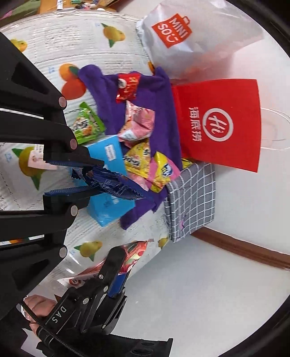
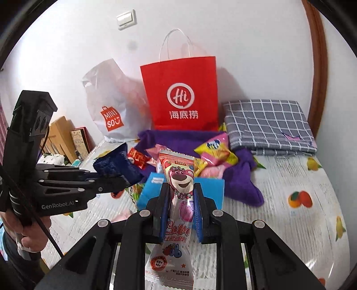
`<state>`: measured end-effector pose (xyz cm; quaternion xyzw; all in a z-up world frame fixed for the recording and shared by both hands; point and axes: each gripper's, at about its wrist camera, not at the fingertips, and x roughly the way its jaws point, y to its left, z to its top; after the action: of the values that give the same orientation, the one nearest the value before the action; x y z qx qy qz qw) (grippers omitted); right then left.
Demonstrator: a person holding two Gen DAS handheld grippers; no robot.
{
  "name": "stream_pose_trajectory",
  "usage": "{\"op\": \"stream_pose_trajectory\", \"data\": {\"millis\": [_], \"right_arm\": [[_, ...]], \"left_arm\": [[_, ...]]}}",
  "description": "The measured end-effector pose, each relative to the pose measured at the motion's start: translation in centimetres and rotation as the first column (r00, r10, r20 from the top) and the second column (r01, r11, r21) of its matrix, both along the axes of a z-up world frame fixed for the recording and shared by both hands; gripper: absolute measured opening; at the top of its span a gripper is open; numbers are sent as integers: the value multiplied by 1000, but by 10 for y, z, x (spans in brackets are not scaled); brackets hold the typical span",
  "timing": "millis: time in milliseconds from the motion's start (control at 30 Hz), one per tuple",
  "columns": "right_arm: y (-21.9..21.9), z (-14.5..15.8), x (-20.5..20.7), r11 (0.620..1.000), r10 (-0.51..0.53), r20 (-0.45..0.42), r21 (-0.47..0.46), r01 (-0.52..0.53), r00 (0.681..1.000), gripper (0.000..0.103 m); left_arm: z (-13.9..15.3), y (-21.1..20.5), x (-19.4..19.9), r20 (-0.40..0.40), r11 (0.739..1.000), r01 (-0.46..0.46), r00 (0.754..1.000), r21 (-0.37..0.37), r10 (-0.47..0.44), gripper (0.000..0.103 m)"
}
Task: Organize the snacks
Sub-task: 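Carry the pink candy stick and blue packet over the purple towel with both tools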
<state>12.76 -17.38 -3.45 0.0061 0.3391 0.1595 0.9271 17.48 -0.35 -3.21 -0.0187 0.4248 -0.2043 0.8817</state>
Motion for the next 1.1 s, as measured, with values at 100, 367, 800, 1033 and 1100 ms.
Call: {"op": "stream_pose_trajectory", "data": {"millis": [100, 367, 800, 1033, 1100], "right_arm": [[-1, 5, 12, 1000, -6, 3, -5, 6, 1000, 20], [-5, 13, 48, 1000, -14, 25, -22, 15, 1000, 20], [22, 23, 139, 998, 62, 0, 18, -62, 998, 20], [33, 14, 174, 997, 78, 8, 12, -78, 997, 20], [32, 10, 181, 996, 82, 6, 26, -82, 997, 20]], "left_arm": [[4, 1, 9, 2, 1000, -7, 1000, -4, 7, 15], [10, 14, 41, 7, 999, -46, 999, -20, 46, 15], [21, 48, 108, 0, 986, -160, 987, -41, 160, 15], [6, 68, 134, -4, 974, -223, 975, -24, 223, 15], [-4, 70, 139, -14, 972, -236, 972, -12, 236, 15]]}}
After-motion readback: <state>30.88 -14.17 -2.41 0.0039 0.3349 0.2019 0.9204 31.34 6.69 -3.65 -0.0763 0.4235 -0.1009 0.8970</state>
